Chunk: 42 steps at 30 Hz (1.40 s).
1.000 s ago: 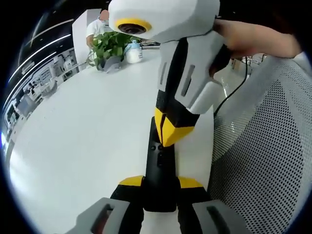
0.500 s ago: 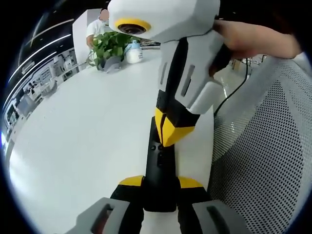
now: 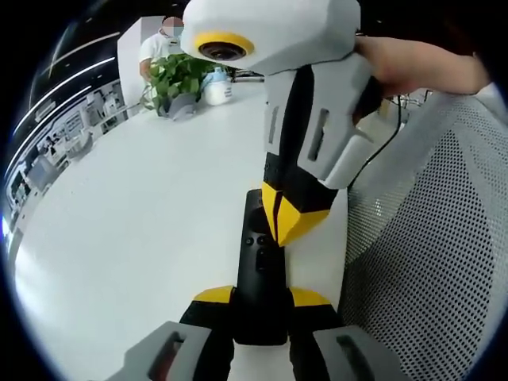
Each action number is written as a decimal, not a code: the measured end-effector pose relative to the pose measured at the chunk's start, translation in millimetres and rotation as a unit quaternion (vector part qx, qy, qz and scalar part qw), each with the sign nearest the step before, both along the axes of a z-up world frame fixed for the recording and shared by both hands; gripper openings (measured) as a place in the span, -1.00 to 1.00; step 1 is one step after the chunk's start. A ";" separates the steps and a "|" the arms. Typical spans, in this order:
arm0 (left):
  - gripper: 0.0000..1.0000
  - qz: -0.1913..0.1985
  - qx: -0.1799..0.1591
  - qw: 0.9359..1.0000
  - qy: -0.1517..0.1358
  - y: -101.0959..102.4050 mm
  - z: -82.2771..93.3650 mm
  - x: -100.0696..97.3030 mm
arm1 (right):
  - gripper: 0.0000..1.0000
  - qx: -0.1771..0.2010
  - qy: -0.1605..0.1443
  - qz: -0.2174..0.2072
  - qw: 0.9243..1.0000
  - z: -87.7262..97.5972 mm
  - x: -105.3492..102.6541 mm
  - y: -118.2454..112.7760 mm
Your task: Press the specified remote control buttons in sequence, fully releasing each button before pressing the next.
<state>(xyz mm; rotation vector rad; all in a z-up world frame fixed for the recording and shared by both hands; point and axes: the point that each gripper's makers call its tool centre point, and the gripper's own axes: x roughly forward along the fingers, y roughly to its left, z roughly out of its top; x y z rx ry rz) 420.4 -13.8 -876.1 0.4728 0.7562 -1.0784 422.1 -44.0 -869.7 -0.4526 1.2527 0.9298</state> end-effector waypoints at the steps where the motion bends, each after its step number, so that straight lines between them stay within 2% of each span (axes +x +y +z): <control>1: -0.50 0.000 0.000 1.000 0.000 0.0 -0.1 0.1 | -1.00 -0.001 0.002 0.000 1.000 -0.4 -0.9 0.3; 10: -0.51 0.003 0.001 1.000 0.002 -0.5 0.2 -0.2 | -1.00 -0.009 -0.002 0.016 1.000 -9.8 9.8 -2.8; 14: -0.51 0.004 0.001 1.000 0.002 -0.5 0.0 -0.2 | -1.00 -0.010 -0.005 0.020 1.000 -7.2 5.5 -1.8; 21: -0.51 0.003 0.002 1.000 0.002 -0.6 0.4 -0.4 | -1.00 -0.002 -0.003 0.015 1.000 -5.8 4.1 -1.8; 25: -0.51 0.000 0.000 1.000 -0.001 -0.8 0.3 -0.1 | -1.00 0.010 0.010 -0.010 1.000 -1.7 0.5 -2.6; 34: -0.50 0.000 -0.002 1.000 -0.004 -2.5 0.7 0.0 | -1.00 -0.002 -0.005 0.007 1.000 0.1 -0.5 -3.0; 36: -0.50 -0.001 -0.002 1.000 -0.004 -2.6 0.8 0.0 | -1.00 0.006 -0.018 0.009 1.000 1.7 6.7 -1.4; 42: -0.50 -0.002 -0.003 1.000 -0.003 -2.8 0.9 -0.2 | -1.00 0.024 -0.018 0.003 1.000 3.7 7.8 3.3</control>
